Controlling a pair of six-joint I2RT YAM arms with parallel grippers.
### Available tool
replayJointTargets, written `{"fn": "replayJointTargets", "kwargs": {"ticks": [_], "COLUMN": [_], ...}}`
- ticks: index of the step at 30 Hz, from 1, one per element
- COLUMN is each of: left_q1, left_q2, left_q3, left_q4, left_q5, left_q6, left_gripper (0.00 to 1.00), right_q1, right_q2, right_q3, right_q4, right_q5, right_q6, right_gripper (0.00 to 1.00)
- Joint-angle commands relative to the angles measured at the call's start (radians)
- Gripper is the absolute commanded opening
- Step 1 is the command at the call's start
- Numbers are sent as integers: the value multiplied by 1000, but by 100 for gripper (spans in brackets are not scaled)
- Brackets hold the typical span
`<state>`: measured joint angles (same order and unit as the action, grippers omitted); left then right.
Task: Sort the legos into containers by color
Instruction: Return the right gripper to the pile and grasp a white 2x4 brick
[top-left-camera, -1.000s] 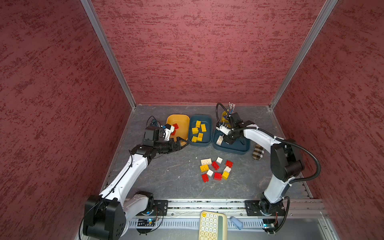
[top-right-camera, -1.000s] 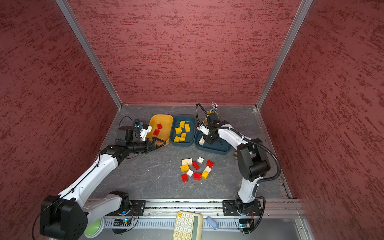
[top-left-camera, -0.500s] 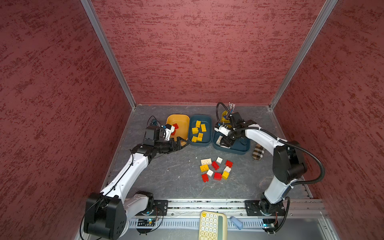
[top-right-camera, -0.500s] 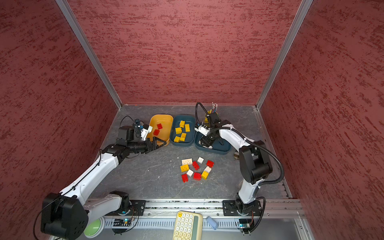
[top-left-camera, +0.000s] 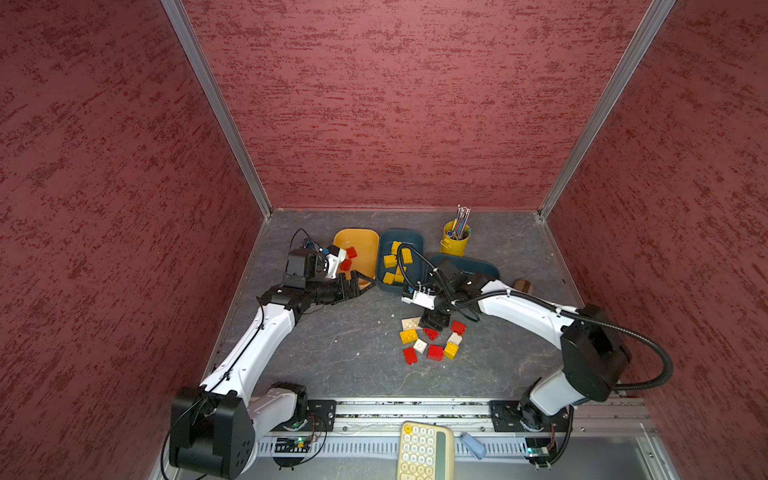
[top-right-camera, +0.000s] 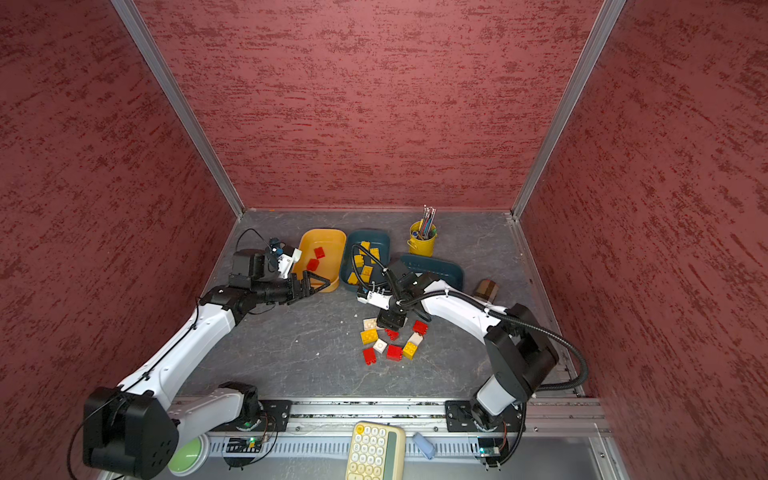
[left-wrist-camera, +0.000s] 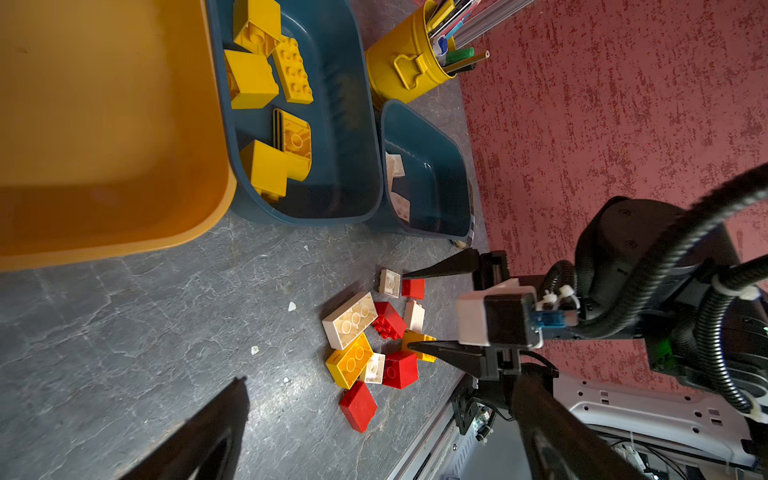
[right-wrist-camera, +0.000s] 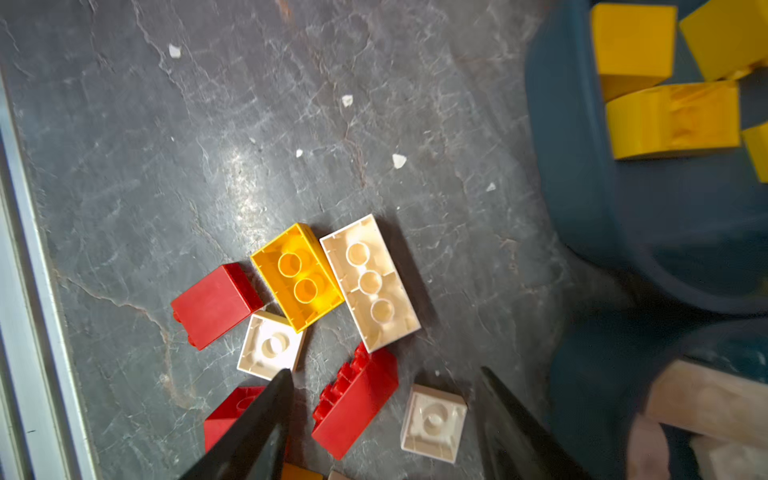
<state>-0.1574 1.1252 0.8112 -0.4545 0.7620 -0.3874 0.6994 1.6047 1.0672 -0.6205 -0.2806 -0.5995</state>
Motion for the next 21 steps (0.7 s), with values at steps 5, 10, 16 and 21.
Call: {"fn": "replayJointTargets", "kwargs": {"ticks": [5,10,16,21], "left_q1": [25,37,52,58], "left_q2": [-43,-49,-53,-50], "left_q3": [0,-6,-9,-16], "left_q4": [-27,-30,-34,-30], "left_q5": [16,23,32,40], "left_q6": [27,30,36,36], "left_gripper": [99,99,99,99], "right_q1": [46,60,67,71], "right_q2": [80,131,158,189], "right_q3": [2,7,6,30], "right_q4": [83,89,94,115], "right_q5": [95,118,134,98], "right_q6": [-97,-115,-122,-112], "right_gripper": [68,67,64,60]}}
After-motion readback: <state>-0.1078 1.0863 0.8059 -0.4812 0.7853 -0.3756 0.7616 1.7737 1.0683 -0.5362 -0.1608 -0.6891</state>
